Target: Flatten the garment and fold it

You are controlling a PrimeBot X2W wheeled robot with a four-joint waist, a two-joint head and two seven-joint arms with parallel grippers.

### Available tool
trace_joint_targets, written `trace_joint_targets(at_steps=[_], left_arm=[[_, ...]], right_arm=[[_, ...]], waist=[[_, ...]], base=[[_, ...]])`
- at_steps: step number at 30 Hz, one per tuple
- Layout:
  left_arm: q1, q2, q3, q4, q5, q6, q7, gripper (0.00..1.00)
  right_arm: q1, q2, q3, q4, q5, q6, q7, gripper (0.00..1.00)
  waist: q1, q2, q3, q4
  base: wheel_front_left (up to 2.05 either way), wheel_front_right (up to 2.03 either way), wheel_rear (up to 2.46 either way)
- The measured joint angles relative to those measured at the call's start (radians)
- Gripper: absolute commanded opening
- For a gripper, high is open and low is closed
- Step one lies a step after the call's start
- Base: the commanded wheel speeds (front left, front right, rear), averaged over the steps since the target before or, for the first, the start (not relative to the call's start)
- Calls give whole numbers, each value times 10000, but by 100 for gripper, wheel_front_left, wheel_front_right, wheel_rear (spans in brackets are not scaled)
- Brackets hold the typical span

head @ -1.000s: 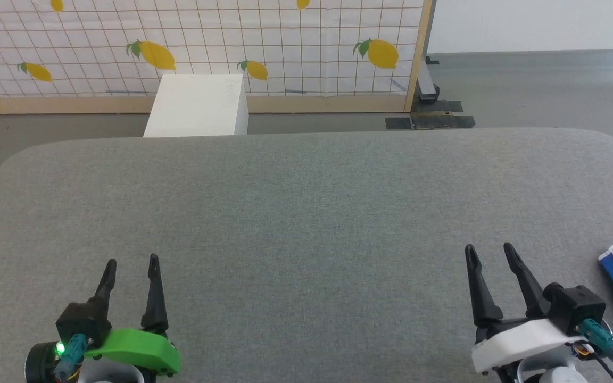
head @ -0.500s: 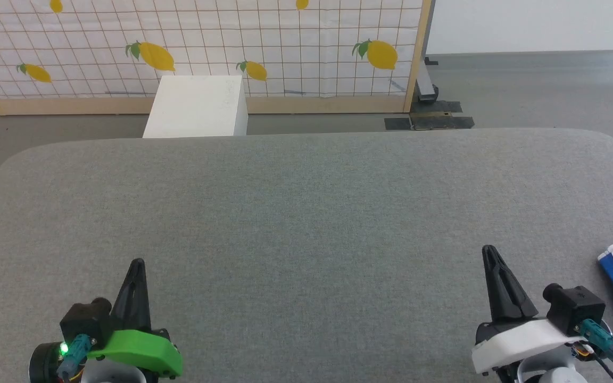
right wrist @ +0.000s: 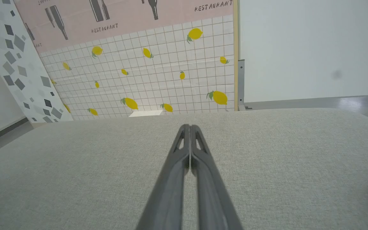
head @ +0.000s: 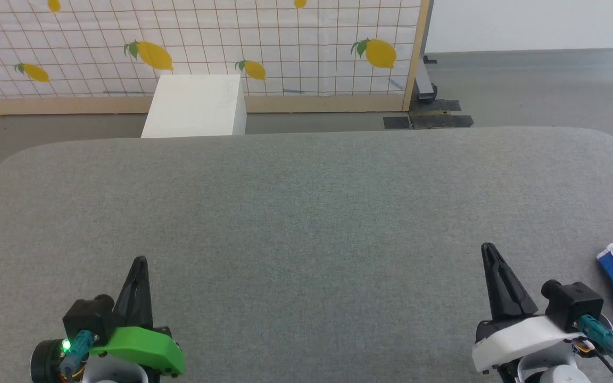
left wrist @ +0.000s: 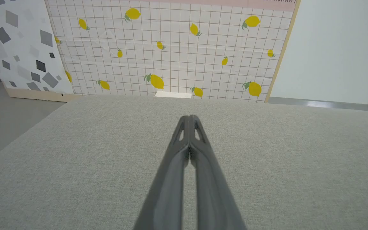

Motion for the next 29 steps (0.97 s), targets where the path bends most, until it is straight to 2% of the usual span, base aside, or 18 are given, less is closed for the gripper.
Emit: trace_joint_targets(at_steps=[29], left_arm=[[0, -211, -15, -443, 523, 48, 644, 0]], right_arm=[[0, 0, -67, -531, -520, 0, 617, 0]], waist=[[0, 0, 58, -63]], base=[[0, 0, 0]])
